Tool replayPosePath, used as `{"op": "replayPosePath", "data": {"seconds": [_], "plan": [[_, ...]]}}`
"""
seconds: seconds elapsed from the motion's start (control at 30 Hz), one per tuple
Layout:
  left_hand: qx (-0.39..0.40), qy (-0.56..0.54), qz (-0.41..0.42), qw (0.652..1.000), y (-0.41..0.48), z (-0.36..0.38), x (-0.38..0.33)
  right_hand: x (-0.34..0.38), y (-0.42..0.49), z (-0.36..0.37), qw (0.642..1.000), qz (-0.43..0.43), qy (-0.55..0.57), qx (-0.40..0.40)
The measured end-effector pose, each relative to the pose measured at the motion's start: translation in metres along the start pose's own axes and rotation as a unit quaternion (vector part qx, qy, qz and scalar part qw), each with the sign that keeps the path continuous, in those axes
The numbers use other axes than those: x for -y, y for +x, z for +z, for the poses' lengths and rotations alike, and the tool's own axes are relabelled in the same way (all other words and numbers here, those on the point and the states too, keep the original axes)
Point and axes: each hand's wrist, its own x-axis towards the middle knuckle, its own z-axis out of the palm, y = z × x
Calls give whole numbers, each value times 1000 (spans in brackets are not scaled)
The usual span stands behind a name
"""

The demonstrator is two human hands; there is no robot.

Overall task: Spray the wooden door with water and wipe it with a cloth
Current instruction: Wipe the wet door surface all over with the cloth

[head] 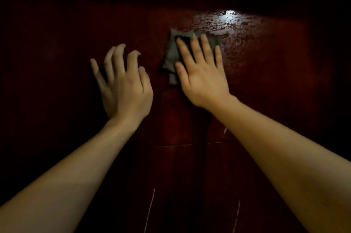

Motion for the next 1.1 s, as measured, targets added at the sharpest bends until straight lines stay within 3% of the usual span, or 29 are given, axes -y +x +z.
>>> {"op": "replayPosePath", "data": {"seconds": [0.13,0.2,0.3,0.4,0.57,0.73,0.9,0.97,1.1], "plan": [[27,43,36,998,-3,0,5,-30,55,-12,995,85,47,20],[28,54,37,997,-1,0,4,-31,58,-11,995,82,48,15],[13,39,18,999,-1,-1,-2,-16,10,-2,1000,-25,0,-4],[-4,16,-11,1000,1,0,-11,-12,-78,4,990,-137,-18,36],[4,1,20,1000,-1,11,-40,-38,-148,10,977,-196,-32,75],[39,57,90,994,-13,25,-59,-95,-124,9,995,-80,-40,36],[34,71,77,994,-13,24,-62,-143,-99,1,992,120,-18,28],[36,63,57,996,-11,27,-73,-128,-94,3,990,141,-16,14],[-11,30,5,999,5,32,-87,-78,-84,7,998,-66,-17,6]]}}
